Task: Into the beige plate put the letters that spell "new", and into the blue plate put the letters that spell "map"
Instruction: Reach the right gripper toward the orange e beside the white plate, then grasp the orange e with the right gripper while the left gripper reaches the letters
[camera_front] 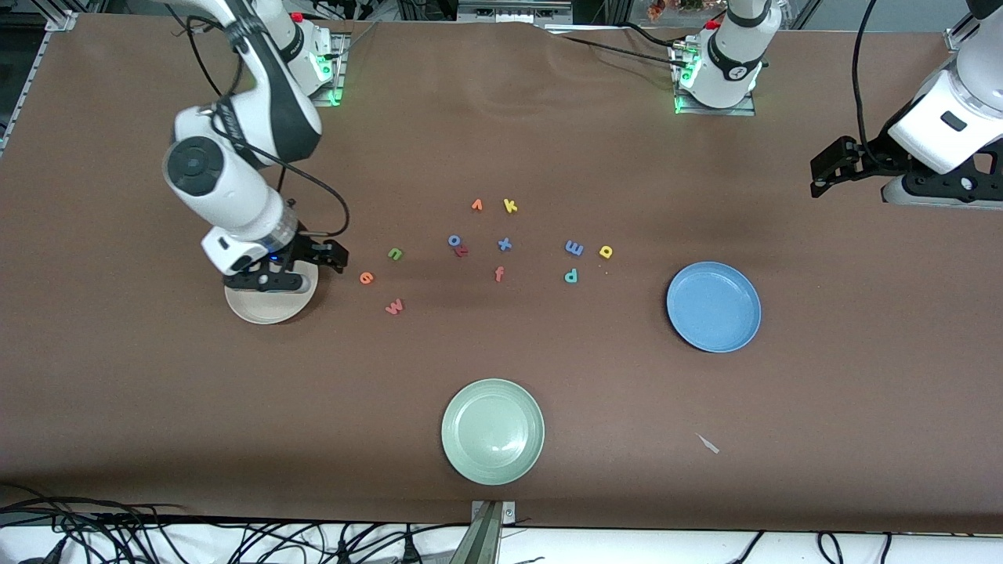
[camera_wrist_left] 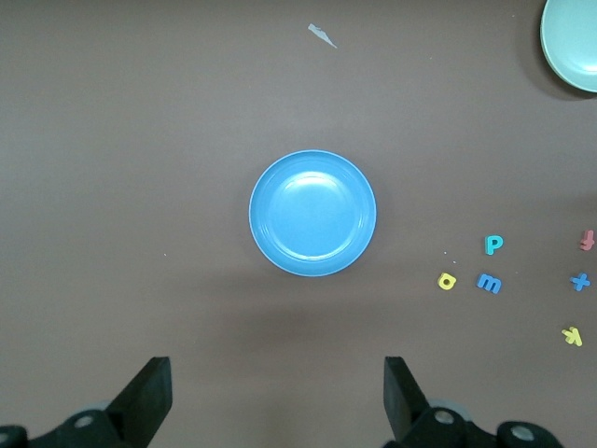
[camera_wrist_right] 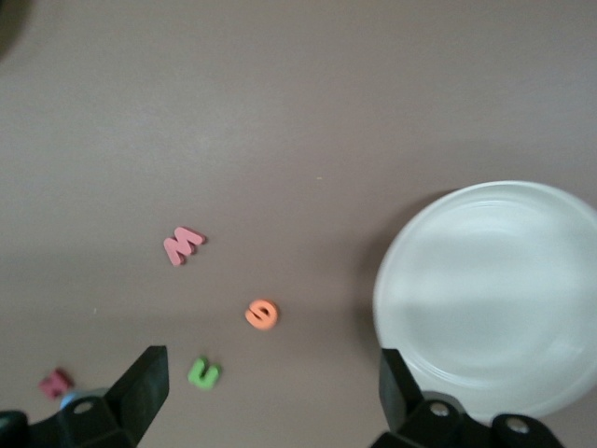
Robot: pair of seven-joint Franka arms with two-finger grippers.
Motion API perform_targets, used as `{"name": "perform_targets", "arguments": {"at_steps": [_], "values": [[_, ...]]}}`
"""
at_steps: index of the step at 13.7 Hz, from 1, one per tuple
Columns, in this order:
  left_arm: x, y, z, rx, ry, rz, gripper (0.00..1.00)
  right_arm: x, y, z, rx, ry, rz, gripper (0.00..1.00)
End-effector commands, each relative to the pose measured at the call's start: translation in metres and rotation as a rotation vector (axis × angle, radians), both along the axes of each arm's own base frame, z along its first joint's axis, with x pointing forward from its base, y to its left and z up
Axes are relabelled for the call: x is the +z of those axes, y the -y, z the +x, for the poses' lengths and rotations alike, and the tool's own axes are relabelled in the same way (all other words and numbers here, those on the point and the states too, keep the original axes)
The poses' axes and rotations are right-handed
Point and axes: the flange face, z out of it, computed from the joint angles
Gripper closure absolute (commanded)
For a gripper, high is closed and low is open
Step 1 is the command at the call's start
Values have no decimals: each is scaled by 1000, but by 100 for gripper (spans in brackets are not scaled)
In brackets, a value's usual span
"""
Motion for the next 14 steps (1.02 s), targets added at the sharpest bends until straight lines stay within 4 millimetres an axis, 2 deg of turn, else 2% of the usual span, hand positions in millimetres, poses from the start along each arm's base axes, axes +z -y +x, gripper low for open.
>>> {"name": "perform_targets", "arguments": {"at_steps": [1, 3, 5, 7, 8, 11, 14], "values": [[2, -6, 0, -4, -8, -38, 0, -44, -14, -13, -36, 14, 14, 0], [-8, -1, 4, -18, -27, -35, 0, -66, -30, -17, -37, 17, 21, 0], [-29, 7, 15, -29, -60, -33, 0, -87, -31, -19, -40, 14, 26, 0], [-55, 27, 26, -55, -103, -20, 0, -103, -29, -22, -39, 14, 26, 0], [-65, 30, 31, -50, -115, -20, 0, -110, -29, -24, -37, 21, 30, 0], [-86, 42, 44, 49, -108, -30, 0, -128, -28, -31, -24, 35, 26, 1], [-112, 63, 52, 138, -136, -19, 0, -144, -33, -36, 1, 43, 22, 4]]}}
